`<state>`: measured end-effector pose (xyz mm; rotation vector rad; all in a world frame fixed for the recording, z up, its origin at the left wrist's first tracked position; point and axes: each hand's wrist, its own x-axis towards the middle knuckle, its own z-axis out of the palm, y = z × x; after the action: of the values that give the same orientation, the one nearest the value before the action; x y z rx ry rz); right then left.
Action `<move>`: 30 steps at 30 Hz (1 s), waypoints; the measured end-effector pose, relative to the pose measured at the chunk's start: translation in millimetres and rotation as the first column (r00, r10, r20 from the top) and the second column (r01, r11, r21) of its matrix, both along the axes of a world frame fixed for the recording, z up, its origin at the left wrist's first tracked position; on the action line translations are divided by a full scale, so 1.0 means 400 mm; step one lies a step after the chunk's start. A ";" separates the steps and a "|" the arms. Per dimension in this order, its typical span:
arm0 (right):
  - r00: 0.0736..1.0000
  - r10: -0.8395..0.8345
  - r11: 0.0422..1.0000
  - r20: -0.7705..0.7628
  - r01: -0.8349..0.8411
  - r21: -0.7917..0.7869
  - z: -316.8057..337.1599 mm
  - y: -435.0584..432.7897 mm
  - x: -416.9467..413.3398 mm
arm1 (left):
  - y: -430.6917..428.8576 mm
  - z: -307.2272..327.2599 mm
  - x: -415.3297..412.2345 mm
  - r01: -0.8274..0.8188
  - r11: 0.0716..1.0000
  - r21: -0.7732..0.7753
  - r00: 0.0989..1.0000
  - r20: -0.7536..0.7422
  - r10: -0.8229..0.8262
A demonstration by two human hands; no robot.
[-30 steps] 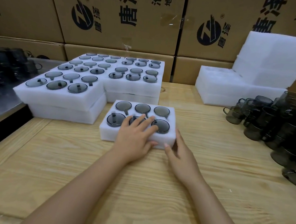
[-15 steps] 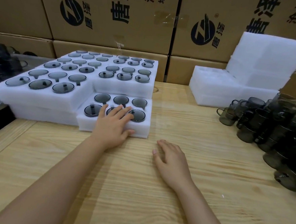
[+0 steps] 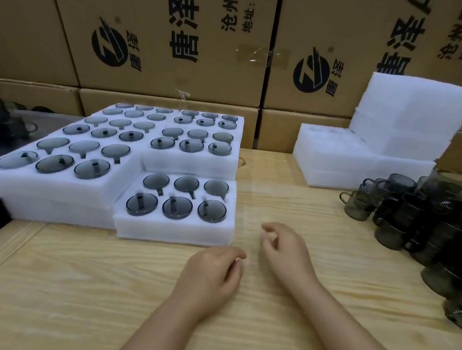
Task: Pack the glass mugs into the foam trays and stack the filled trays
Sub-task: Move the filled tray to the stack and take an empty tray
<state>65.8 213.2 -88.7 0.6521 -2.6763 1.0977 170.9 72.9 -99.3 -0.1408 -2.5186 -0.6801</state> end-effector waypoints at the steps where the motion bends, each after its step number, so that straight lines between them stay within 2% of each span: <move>1: 0.999 -0.048 0.998 0.006 0.048 -0.042 0.018 0.005 -0.048 | -0.006 -0.005 -0.007 -0.029 0.999 0.022 1.000 0.012 0.029; 3: 0.993 -0.119 0.992 0.013 0.120 -0.045 0.052 0.014 -0.149 | -0.015 -0.016 -0.015 -0.046 0.998 0.035 0.998 0.033 0.045; 6: 0.984 -0.174 0.980 0.027 0.170 0.106 0.105 0.026 -0.298 | -0.016 -0.017 -0.019 -0.025 0.998 0.055 0.999 0.022 0.024; 10: 0.948 -0.306 0.913 -0.093 0.319 0.255 0.170 0.058 -0.457 | -0.024 -0.012 -0.031 -0.024 0.996 0.084 0.999 0.037 0.021; 13: 0.932 -0.362 0.879 0.022 0.333 0.340 0.186 0.077 -0.527 | -0.030 -0.011 -0.037 -0.038 0.993 0.109 0.999 0.019 0.036; 15: 0.936 -0.352 0.866 0.011 0.321 0.384 0.186 0.080 -0.551 | -0.031 -0.010 -0.039 -0.032 0.995 0.097 0.999 0.015 0.031; 20: 0.948 -0.311 0.906 -0.064 0.316 0.281 0.197 0.074 -0.572 | -0.032 -0.009 -0.042 -0.022 0.996 0.082 0.999 0.036 0.020; 26: 0.930 -0.337 0.917 -0.145 0.359 0.174 0.192 0.055 -0.534 | -0.030 -0.012 -0.036 -0.042 0.995 0.094 0.998 0.055 0.037; 30: 0.936 -0.299 0.951 -0.187 0.307 0.017 0.214 0.050 -0.449 | -0.028 -0.012 -0.032 -0.049 0.993 0.111 0.995 0.086 0.040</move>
<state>-113.7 233.2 -3.2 0.3118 -2.5394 0.8522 158.0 61.6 -104.3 -0.0156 -2.5473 -0.8239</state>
